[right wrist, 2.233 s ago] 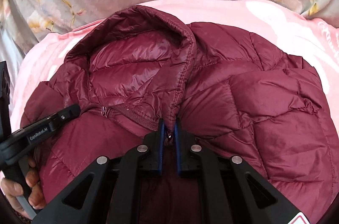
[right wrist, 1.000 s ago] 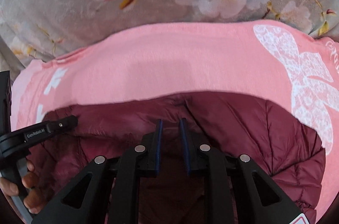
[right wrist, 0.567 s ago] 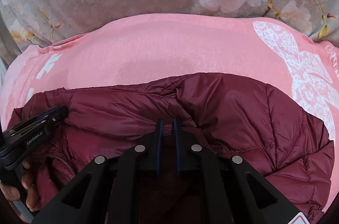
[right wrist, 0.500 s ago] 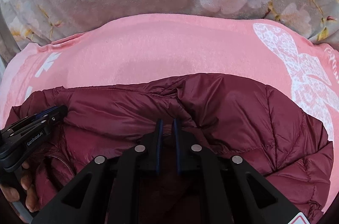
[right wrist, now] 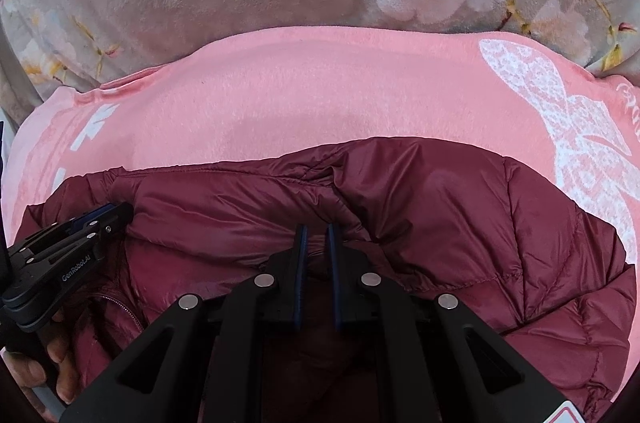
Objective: Fold large clothes
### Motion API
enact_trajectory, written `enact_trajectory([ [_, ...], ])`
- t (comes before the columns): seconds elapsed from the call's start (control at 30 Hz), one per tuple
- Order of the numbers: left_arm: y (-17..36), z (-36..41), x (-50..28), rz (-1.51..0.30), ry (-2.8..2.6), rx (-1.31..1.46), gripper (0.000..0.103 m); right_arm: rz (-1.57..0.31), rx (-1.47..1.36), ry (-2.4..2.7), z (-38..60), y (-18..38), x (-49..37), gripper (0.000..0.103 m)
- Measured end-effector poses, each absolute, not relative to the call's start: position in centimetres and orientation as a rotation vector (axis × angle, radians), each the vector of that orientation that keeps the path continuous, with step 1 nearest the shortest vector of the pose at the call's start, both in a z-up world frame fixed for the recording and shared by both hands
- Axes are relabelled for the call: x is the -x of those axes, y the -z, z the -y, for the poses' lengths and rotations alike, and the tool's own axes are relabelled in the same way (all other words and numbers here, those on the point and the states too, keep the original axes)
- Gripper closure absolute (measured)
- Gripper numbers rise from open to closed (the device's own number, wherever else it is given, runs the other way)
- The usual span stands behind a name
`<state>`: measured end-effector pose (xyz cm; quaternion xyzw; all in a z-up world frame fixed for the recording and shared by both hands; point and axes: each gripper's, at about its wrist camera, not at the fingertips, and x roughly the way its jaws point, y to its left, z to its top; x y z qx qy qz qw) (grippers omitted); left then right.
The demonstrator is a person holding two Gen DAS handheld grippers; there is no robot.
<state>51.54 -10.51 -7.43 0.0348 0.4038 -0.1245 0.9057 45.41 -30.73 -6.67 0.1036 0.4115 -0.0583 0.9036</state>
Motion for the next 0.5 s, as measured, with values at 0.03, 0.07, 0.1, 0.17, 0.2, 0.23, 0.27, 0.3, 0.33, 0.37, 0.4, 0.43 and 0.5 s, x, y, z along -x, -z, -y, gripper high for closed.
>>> enact_trajectory([
  [0.03,7.4,10.6,-51.5,-0.833,0.256,-0.076,0.080,-0.850,-0.214,0.120,30.7,6.7,-45.4,0.096],
  [0.07,7.4,10.6,-51.5,-0.832,0.254,-0.079,0.080,-0.848,-0.215,0.123,30.7,6.7,-45.4,0.096],
  [0.1,7.5,10.6,-51.5,-0.831,0.253,-0.083,0.080,-0.848,-0.215,0.123,30.7,6.7,-45.4,0.095],
  [0.17,7.5,10.7,-51.5,-0.830,0.250,-0.093,0.080,-0.847,-0.211,0.123,30.6,6.7,-45.4,0.095],
  [0.2,7.5,10.8,-51.5,-0.829,0.248,-0.097,0.080,-0.847,-0.210,0.123,30.6,6.7,-45.4,0.095],
  [0.23,7.5,10.8,-51.5,-0.828,0.247,-0.102,0.080,-0.847,-0.209,0.124,30.6,6.7,-45.4,0.095],
  [0.27,7.5,10.9,-51.5,-0.827,0.245,-0.107,0.080,-0.847,-0.207,0.123,30.5,6.8,-45.4,0.095],
  [0.3,7.6,10.9,-51.4,-0.826,0.243,-0.111,0.080,-0.847,-0.206,0.123,30.5,6.8,-45.4,0.095],
  [0.33,7.6,11.0,-51.4,-0.825,0.240,-0.116,0.080,-0.847,-0.204,0.124,30.5,6.8,-45.5,0.095],
  [0.37,7.7,11.1,-51.4,-0.823,0.233,-0.127,0.079,-0.847,-0.201,0.124,30.5,6.8,-45.5,0.095],
  [0.4,7.7,11.3,-51.4,-0.821,0.227,-0.139,0.079,-0.847,-0.196,0.127,30.4,6.8,-45.5,0.095],
  [0.43,7.8,11.6,-51.3,-0.819,0.216,-0.156,0.079,-0.847,-0.192,0.127,30.4,6.8,-45.5,0.095],
  [0.5,7.9,11.8,-51.3,-0.816,0.205,-0.175,0.079,-0.848,-0.186,0.129,30.3,6.8,-45.6,0.095],
])
